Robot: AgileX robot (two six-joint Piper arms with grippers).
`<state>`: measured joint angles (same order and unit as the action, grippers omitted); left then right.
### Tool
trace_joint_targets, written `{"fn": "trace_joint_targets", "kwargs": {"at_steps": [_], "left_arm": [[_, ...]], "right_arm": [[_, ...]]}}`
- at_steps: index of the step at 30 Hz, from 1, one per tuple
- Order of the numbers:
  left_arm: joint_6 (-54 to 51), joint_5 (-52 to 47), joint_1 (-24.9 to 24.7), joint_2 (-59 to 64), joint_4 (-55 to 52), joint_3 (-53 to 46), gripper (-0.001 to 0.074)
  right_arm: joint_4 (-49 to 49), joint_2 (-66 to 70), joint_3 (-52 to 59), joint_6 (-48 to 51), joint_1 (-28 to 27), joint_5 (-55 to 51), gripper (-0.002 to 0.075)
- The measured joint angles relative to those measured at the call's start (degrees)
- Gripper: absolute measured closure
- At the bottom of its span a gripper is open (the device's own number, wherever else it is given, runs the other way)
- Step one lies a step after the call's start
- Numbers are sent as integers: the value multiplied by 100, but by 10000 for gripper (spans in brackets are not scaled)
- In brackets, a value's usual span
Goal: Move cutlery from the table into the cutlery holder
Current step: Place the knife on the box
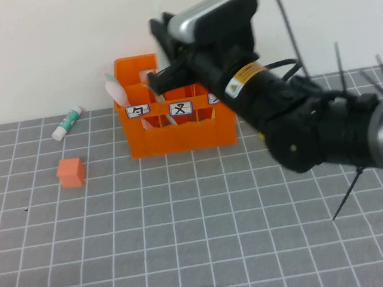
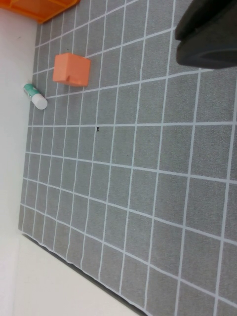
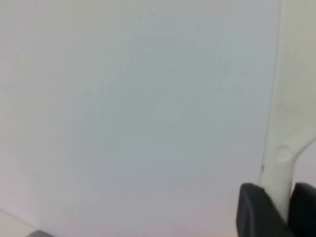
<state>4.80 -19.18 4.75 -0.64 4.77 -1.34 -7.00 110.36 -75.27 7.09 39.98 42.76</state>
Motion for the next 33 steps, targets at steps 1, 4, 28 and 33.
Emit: {"fn": "trace_joint_targets", "kwargs": {"at_steps": [1,4,28,33], "left_arm": [[0,0,0,0,0,0,736],[0,0,0,0,0,0,736],[1,0,0,0,0,0,736],[1,0,0,0,0,0,736]], "right_arm": [[0,-5,13,1,-56,-11,605],[34,-24,13,-10,-224,-197,605],[52,638,21,-21,-816,-549,605],[52,753,21,1,-855,-436,605]]}}
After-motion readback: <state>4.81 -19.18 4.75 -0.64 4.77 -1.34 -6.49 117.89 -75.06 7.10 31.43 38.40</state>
